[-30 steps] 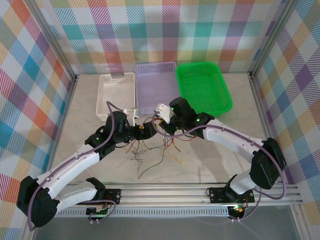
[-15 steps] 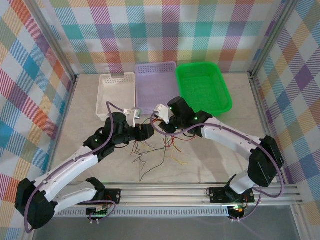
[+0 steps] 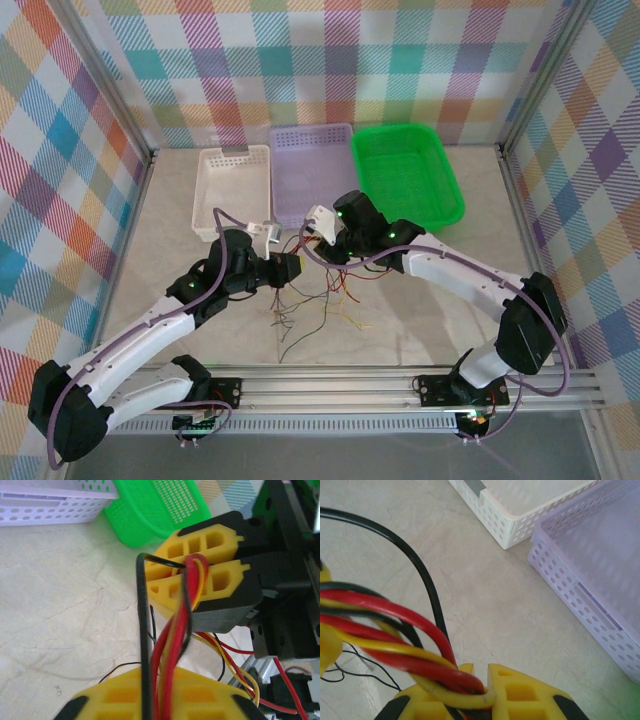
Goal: Untangle the cables
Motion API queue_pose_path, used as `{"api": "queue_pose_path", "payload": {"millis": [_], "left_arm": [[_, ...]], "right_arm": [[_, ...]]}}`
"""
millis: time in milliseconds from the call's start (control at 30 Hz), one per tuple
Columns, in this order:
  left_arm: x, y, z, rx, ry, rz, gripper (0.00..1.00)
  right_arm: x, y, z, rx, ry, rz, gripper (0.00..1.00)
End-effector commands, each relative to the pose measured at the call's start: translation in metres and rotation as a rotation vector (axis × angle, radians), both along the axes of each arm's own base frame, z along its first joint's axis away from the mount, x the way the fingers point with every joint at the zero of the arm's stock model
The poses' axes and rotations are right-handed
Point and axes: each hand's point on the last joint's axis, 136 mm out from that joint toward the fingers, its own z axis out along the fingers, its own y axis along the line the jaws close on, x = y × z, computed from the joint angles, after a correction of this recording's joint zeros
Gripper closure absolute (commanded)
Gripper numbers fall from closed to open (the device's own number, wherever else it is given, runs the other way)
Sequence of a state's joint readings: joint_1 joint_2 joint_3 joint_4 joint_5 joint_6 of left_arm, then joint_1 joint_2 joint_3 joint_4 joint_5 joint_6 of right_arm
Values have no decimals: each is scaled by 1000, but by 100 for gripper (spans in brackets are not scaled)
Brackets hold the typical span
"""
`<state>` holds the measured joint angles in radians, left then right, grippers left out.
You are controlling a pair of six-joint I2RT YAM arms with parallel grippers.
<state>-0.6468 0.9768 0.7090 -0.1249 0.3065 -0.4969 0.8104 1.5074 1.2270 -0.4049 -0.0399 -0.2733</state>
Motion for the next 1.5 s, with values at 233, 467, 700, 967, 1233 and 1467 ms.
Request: {"api": "queue_pose_path", "payload": {"millis": [233,467,700,967,1233,1467], "left_arm": [[2,12,2,-38,23,109,100],[9,3,5,-151,88,146,100],[7,-15,9,-150,59,81,100],[-14,-34,0,-74,-12,-12,100],[-14,-30,2,-51,-59,14,100],[-13,-34,4,-53,-73,18,100]], "right_arm": [[-4,-17,52,206,85,-81,68],[-12,-37,77,373,206,-144,48],[-39,-18,92,585,465,-99,47],[-38,-6,75,695,738,-224,52],[-45,-11,45,672,861,-351,52],[-46,-10,31,677,892,-397,51]]}}
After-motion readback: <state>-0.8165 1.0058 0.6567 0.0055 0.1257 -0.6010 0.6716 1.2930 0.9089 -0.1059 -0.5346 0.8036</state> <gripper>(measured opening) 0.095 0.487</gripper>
